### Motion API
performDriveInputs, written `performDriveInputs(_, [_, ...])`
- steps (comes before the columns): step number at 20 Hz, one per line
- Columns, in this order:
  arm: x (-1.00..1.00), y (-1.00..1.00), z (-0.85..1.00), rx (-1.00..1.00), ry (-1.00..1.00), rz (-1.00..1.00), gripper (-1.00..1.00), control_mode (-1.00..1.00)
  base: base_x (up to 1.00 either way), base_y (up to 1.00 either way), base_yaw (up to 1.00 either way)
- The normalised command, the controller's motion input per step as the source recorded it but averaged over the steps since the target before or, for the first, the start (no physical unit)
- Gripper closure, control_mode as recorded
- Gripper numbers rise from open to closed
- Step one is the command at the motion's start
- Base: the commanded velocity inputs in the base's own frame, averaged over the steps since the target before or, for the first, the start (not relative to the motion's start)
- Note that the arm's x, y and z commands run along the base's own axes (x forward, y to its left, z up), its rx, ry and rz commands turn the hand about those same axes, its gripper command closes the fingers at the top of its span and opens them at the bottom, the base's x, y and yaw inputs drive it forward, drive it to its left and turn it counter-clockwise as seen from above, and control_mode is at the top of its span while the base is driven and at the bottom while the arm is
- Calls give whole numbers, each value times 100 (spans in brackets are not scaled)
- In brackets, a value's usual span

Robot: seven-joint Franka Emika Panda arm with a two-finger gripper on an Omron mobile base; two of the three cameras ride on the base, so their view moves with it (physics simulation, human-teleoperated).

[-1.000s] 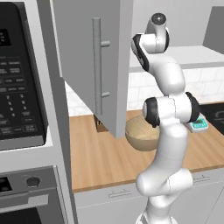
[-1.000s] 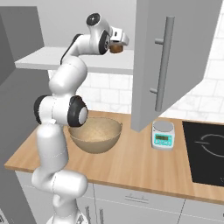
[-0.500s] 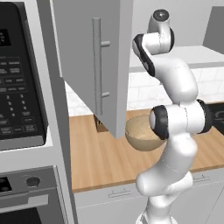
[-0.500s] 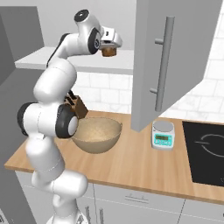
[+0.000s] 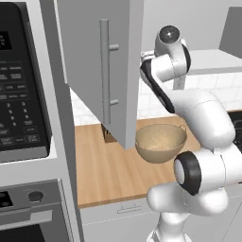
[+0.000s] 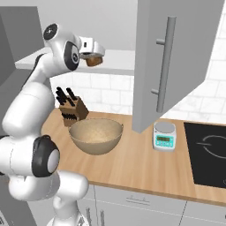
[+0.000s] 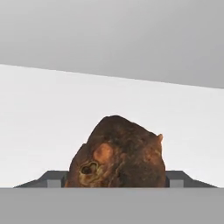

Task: Open the cabinet, pick up the bread from the cabinet and place it in the basket. Then move the basket to the dining counter.

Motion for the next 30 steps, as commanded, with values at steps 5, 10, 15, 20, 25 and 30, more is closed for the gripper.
performDriveInputs(5, [-100, 32, 10, 0, 1, 0, 100, -100, 0, 0, 0])
performDriveInputs(10, [-100, 12, -5, 0, 14, 0, 100, -100, 0, 0, 0])
performDriveInputs(15, [-100, 8, -57, 0, 20, 0, 100, -100, 0, 0, 0])
performDriveInputs(20, [-40, 0, -100, 0, 31, 1, 100, -100, 0, 0, 0])
performDriveInputs(25, [34, -18, -100, 0, 29, 8, 100, -100, 0, 0, 0])
performDriveInputs(30, [98, -15, -95, 0, 23, 9, 100, -100, 0, 0, 0])
